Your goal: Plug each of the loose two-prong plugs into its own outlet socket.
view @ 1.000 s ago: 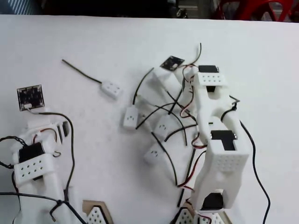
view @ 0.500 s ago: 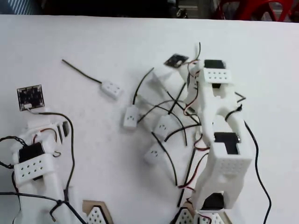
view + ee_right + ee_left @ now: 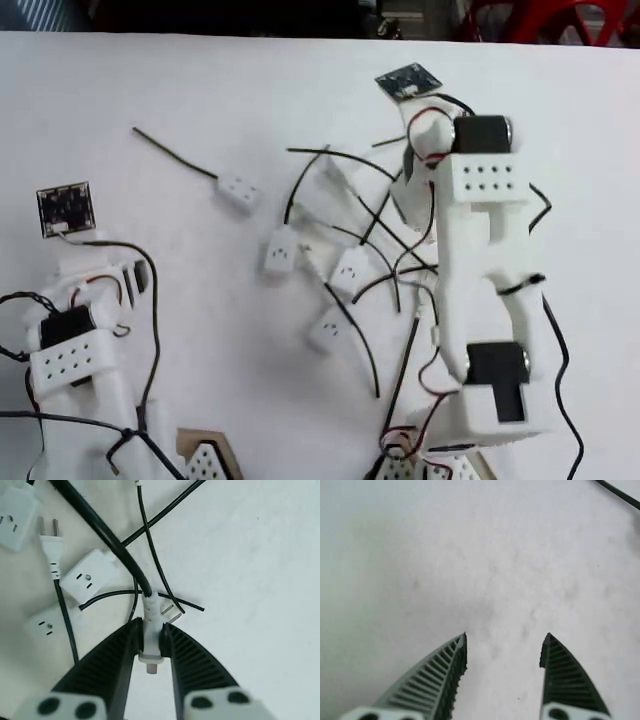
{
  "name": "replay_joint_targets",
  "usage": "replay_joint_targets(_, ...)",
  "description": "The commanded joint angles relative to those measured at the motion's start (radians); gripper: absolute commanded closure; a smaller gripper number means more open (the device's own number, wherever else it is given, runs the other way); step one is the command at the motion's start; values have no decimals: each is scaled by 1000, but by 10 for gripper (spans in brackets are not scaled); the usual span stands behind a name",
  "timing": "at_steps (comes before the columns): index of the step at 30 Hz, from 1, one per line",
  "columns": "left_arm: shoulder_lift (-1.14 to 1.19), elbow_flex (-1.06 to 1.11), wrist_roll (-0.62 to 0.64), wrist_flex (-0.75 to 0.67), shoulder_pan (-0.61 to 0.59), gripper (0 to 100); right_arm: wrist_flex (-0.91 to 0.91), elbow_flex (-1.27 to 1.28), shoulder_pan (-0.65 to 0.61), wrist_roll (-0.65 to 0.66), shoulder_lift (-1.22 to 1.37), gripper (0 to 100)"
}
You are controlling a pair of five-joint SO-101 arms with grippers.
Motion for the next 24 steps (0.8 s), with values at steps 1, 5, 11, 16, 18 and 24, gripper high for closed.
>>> replay_joint_targets(1,-28,-5,-3,-18,-2,758,13,124,-85,-87,-182,981)
replay_joint_targets(5,-28,-5,-3,-18,-2,758,-36,328,-217,-224,-407,981)
replay_joint_targets(11,-28,-5,-3,-18,-2,758,-357,678,-404,-348,-685,981)
replay_joint_targets(16,-28,-5,-3,-18,-2,758,-668,928,-542,-437,-797,981)
replay_joint_targets(18,-28,-5,-3,-18,-2,758,-762,982,-582,-465,-814,981)
replay_joint_targets(24,-28,-9,2,-18,36,758,-908,1060,-682,-519,-822,981)
